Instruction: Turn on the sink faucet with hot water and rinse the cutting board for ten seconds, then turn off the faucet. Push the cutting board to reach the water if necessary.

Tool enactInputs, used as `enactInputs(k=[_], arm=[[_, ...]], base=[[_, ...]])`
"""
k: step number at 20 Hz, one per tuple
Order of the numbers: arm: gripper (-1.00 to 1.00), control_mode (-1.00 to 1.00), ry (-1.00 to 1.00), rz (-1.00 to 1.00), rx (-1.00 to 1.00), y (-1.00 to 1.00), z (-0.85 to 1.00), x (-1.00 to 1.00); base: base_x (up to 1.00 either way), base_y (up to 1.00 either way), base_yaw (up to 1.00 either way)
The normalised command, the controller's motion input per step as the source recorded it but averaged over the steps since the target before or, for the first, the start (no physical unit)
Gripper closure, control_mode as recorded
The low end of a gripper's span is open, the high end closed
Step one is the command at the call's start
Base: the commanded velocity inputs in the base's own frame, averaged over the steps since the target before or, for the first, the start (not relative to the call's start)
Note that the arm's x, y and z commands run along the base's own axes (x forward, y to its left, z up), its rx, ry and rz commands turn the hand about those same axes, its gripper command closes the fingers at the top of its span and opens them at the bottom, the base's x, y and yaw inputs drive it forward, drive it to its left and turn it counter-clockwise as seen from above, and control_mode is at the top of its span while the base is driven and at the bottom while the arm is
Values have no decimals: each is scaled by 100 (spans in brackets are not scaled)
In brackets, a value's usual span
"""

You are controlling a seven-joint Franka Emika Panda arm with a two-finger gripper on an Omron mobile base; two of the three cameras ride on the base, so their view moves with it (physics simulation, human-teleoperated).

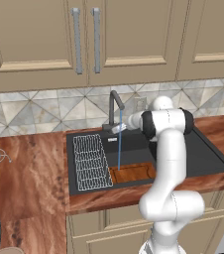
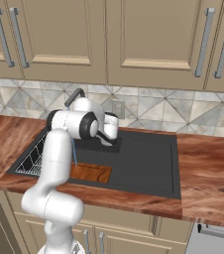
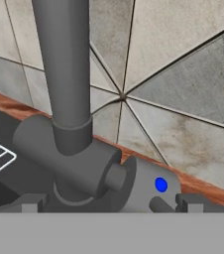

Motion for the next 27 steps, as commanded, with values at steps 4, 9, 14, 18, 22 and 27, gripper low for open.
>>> enactInputs(k=[4,9,14,18,22,27], arm=[[-100,-100,3,-5,-1,61,0,-14],[-100,-100,5,-7,-1,62,0,-28],[-100,-100,2,-8,-3,67,0,-25],[-100,-100,1,-7,-2,61,0,-27],[-100,-100,0,-7,-1,57,0,-24],[-100,-100,0,-7,-2,56,0,-27]], base=[[0,0,0],[0,0,0],[0,0,0],[0,0,0],[0,0,0],[0,0,0]])
